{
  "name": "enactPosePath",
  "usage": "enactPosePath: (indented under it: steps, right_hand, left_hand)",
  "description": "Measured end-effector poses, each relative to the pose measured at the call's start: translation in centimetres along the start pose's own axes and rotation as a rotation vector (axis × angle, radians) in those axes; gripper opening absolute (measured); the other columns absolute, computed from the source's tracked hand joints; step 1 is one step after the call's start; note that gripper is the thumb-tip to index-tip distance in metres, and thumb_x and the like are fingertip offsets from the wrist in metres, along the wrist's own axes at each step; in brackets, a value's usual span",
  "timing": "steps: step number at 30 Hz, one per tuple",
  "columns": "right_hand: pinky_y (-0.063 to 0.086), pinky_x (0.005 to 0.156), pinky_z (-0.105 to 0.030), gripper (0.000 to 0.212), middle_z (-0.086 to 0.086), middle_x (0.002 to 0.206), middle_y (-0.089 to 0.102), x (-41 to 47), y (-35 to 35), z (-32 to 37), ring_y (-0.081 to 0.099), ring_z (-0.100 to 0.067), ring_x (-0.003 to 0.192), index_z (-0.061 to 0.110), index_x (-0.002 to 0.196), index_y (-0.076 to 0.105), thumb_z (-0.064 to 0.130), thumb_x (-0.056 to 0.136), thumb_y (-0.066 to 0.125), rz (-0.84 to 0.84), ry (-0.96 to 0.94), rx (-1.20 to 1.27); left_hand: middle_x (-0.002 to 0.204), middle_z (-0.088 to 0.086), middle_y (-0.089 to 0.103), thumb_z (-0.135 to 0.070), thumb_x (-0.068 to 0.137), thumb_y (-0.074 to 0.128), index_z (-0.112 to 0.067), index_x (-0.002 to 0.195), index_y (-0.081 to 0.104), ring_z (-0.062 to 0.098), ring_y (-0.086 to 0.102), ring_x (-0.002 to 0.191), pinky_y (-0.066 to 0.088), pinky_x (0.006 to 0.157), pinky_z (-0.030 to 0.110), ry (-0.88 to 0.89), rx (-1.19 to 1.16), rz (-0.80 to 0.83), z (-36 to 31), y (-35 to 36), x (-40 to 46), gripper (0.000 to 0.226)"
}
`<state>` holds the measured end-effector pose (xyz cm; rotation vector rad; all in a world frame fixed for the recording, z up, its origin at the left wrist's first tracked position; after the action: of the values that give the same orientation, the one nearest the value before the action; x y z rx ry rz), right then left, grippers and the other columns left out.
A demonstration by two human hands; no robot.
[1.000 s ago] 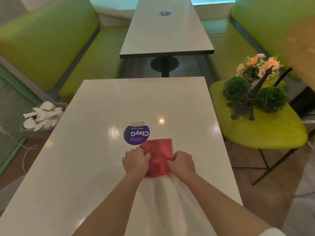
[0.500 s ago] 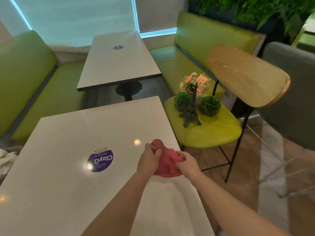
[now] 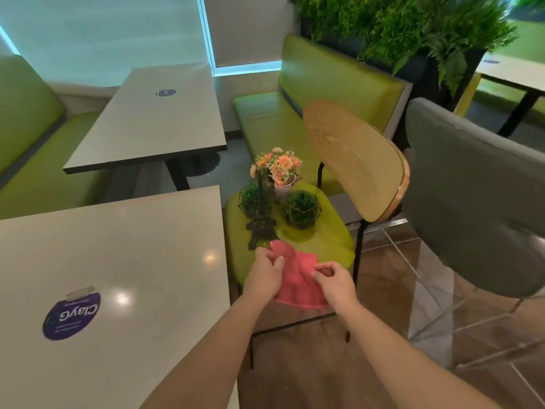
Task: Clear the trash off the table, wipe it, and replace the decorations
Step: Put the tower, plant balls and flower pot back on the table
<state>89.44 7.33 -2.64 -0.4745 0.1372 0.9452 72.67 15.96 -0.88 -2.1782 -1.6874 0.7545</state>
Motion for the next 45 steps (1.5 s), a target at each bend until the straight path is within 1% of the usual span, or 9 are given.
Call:
enactPosePath:
  steps: [3, 9, 17, 24, 27, 31, 37, 41, 45]
  right_hand:
    - [0.038, 0.058, -0.015, 0.01, 0.006, 0.095, 0.063, 2.4, -2.3, -0.5, 0.06, -0.014, 0.09, 0.019, 0.092, 0.065, 0.01, 0.088, 0.068, 0.012, 0.005, -0.075]
    - [0.038, 0.054, -0.022, 0.029, 0.002, 0.103, 0.066, 6.0, -4.8, -1.8, 0.058, -0.016, 0.078, 0.031, 0.095, 0.064, 0.003, 0.09, 0.055, 0.065, -0.022, -0.22]
    - [0.045, 0.088, -0.027, 0.03, 0.0, 0.121, 0.056, 10.1, -4.4, -2.0, 0.057, -0.021, 0.108, 0.026, 0.114, 0.067, 0.008, 0.093, 0.057, 0.078, -0.134, -0.366]
    - [0.041, 0.085, -0.021, 0.038, -0.001, 0.122, 0.056, 14.0, -3.2, -0.8, 0.058, -0.02, 0.105, 0.021, 0.127, 0.062, 0.007, 0.092, 0.057, 0.138, -0.168, -0.42]
    - [0.044, 0.095, -0.029, 0.043, -0.003, 0.127, 0.056, 15.6, -2.2, -0.8, 0.056, -0.022, 0.111, 0.02, 0.133, 0.058, 0.011, 0.091, 0.059, 0.166, -0.154, -0.47]
    - [0.037, 0.108, -0.036, 0.047, -0.004, 0.137, 0.052, 16.6, -1.3, -1.7, 0.045, -0.024, 0.128, 0.021, 0.14, 0.051, 0.017, 0.093, 0.057, 0.205, -0.116, -0.557]
    - [0.035, 0.107, -0.034, 0.043, -0.004, 0.135, 0.041, 17.4, -0.9, -2.0, 0.034, -0.024, 0.128, 0.02, 0.139, 0.052, 0.024, 0.096, 0.052, 0.112, -0.05, -0.619]
    - [0.036, 0.102, -0.035, 0.034, -0.001, 0.13, 0.043, 17.4, 0.1, 0.2, 0.034, -0.023, 0.124, 0.032, 0.127, 0.057, 0.03, 0.093, 0.055, 0.043, -0.093, -0.681]
    - [0.036, 0.104, -0.034, 0.024, 0.001, 0.129, 0.047, 17.5, 2.7, 1.8, 0.037, -0.021, 0.124, 0.033, 0.117, 0.059, 0.028, 0.094, 0.057, 0.112, -0.125, -0.6]
  left_hand:
    - [0.091, -0.005, 0.057, -0.029, 0.098, 0.052, -0.017, 0.101, 0.044, 0.02, 0.058, 0.087, 0.045, 0.076, 0.034, -0.02, 0.04, -0.015, -0.9, 2.6, 0.9, 0.014]
    - [0.089, -0.012, 0.057, -0.031, 0.093, 0.063, -0.021, 0.1, 0.05, 0.013, 0.059, 0.086, 0.047, 0.074, 0.031, -0.097, 0.068, -0.049, -0.6, 5.8, 2.1, 0.018]
    - [0.088, -0.011, 0.054, -0.026, 0.094, 0.062, -0.018, 0.101, 0.047, 0.015, 0.056, 0.087, 0.043, 0.075, 0.03, -0.136, 0.076, -0.068, -0.7, 8.1, 5.8, 0.018]
    - [0.088, -0.006, 0.057, -0.027, 0.096, 0.059, -0.017, 0.102, 0.044, 0.02, 0.06, 0.086, 0.05, 0.077, 0.035, -0.179, 0.107, -0.064, -0.6, 10.1, 10.2, 0.019]
    - [0.089, -0.003, 0.058, -0.027, 0.097, 0.057, -0.017, 0.102, 0.043, 0.022, 0.06, 0.085, 0.048, 0.073, 0.034, -0.191, 0.13, -0.076, -0.2, 10.3, 11.7, 0.018]
    - [0.092, -0.001, 0.06, -0.025, 0.097, 0.056, -0.018, 0.102, 0.042, 0.022, 0.061, 0.087, 0.047, 0.071, 0.032, -0.206, 0.192, -0.051, 1.1, 10.5, 12.8, 0.016]
    - [0.102, -0.008, 0.061, -0.031, 0.094, 0.062, -0.021, 0.107, 0.057, 0.012, 0.058, 0.093, 0.049, 0.082, 0.028, -0.193, 0.201, -0.048, 2.9, 9.8, 13.4, 0.017]
    - [0.1, -0.004, 0.063, -0.04, 0.093, 0.059, -0.02, 0.103, 0.063, 0.013, 0.061, 0.089, 0.051, 0.078, 0.031, -0.214, 0.136, -0.18, 3.5, 6.7, 13.6, 0.022]
    - [0.095, -0.005, 0.052, -0.046, 0.086, 0.067, -0.019, 0.098, 0.051, 0.016, 0.056, 0.089, 0.044, 0.073, 0.028, -0.208, 0.11, -0.395, 2.8, 2.2, 13.0, 0.033]
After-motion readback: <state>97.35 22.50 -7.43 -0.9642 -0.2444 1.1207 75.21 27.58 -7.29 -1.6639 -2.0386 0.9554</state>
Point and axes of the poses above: each hand's wrist, its own x-axis towards the middle knuckle, its own y-axis out of the palm, z = x × y, the point moved 7 cm from there along x, towards the middle knuckle
